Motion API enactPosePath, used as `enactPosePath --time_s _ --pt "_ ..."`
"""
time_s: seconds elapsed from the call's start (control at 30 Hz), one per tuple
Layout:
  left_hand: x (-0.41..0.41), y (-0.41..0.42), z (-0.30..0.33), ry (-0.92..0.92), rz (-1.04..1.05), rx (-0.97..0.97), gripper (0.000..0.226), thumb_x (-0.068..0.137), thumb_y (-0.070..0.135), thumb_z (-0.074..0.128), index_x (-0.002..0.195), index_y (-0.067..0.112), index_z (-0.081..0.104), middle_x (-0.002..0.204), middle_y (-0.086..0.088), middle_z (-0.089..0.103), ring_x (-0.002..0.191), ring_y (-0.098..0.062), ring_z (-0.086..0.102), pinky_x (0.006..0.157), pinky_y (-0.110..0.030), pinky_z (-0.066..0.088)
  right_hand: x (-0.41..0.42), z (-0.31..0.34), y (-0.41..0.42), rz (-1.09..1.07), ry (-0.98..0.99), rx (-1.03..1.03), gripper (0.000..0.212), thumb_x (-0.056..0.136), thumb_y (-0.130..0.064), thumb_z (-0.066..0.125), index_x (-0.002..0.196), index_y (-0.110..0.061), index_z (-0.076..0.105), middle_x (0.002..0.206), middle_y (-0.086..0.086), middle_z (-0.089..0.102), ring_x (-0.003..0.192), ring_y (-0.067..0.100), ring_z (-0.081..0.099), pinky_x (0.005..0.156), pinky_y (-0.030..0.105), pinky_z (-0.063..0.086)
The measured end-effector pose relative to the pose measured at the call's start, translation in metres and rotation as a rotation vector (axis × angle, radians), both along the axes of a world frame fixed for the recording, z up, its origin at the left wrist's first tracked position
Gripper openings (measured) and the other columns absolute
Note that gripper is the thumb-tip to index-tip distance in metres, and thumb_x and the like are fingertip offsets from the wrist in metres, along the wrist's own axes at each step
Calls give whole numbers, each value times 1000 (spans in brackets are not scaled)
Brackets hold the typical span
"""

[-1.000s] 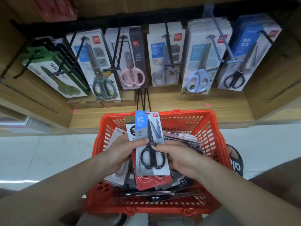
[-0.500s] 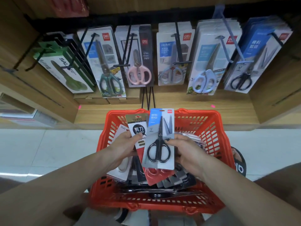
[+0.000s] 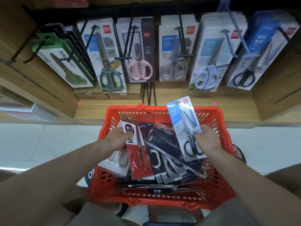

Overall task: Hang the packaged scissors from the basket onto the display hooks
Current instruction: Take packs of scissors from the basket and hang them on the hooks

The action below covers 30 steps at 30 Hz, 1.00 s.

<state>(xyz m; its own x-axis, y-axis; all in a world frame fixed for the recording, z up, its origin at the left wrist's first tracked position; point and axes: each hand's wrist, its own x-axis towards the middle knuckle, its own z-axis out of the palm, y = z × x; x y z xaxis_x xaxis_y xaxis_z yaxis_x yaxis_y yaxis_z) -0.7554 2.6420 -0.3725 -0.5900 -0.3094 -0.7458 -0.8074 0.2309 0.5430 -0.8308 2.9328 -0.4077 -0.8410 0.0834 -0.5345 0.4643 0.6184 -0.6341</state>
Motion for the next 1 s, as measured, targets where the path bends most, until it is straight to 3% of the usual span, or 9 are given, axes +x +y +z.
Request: enactPosePath --time_s 0.17,0.3,0.4,0.47,0.53,0.63,0.77,0.9,1.0 --pt "2 -2 -5 -78 -74 1 26 110 23 54 122 5 69 120 -15 73 110 -36 69 97 -44 53 -3 1 0 -21 -9 -8 19 97 -13 52 106 -28 61 82 -5 64 72 13 57 57 26 36" --pt "3 4 -6 -84 -135 -3 33 110 28 55 135 9 65 136 -12 68 127 -33 62 112 -44 48 -1 3 -8 -33 -58 -131 18 98 -12 57 105 -26 66 92 -4 70 78 11 61 60 26 40" --pt "1 6 -5 -70 -122 34 30 110 27 56 134 11 65 134 -12 70 124 -31 65 114 -47 48 2 5 -18 -37 -112 -249 21 98 -11 59 105 -27 71 99 -3 75 94 20 69 81 35 54" --pt "-1 7 -5 -48 -82 89 29 110 25 56 132 10 66 128 -20 73 121 -30 67 115 -54 48 3 8 -25 -29 -143 -299 24 99 -10 59 107 -27 72 104 -1 77 103 23 70 97 44 54" --pt "-3 11 -2 -16 -52 149 28 111 26 55 133 12 66 121 -17 77 115 -28 71 107 -51 54 6 12 -33 -45 -186 -386 26 100 -5 57 113 -20 73 109 5 77 107 28 71 102 49 54" --pt "-8 22 4 41 5 250 26 111 27 53 131 18 68 113 -4 81 107 -25 77 99 -44 58 15 15 -46 -35 -275 -501 25 101 0 55 116 -11 72 110 14 78 106 33 73 102 52 56" --pt "-15 35 14 87 43 329 38 111 43 49 127 18 72 111 -4 82 103 -24 79 90 -41 60 30 16 -63 -21 -359 -585 22 101 -2 58 119 -5 70 109 20 78 105 39 74 97 55 58" --pt "-18 37 15 109 71 338 54 111 58 33 134 24 69 118 -4 80 113 -25 76 108 -50 53 32 18 -65 -4 -381 -600 20 101 -10 61 119 -4 68 111 18 78 106 36 74 96 51 59" --pt "-15 37 12 157 36 283 42 107 52 52 137 26 68 127 3 77 121 -23 71 115 -53 47 28 18 -64 41 -323 -592 17 98 -8 64 112 -12 74 106 12 80 99 29 77 90 42 61"
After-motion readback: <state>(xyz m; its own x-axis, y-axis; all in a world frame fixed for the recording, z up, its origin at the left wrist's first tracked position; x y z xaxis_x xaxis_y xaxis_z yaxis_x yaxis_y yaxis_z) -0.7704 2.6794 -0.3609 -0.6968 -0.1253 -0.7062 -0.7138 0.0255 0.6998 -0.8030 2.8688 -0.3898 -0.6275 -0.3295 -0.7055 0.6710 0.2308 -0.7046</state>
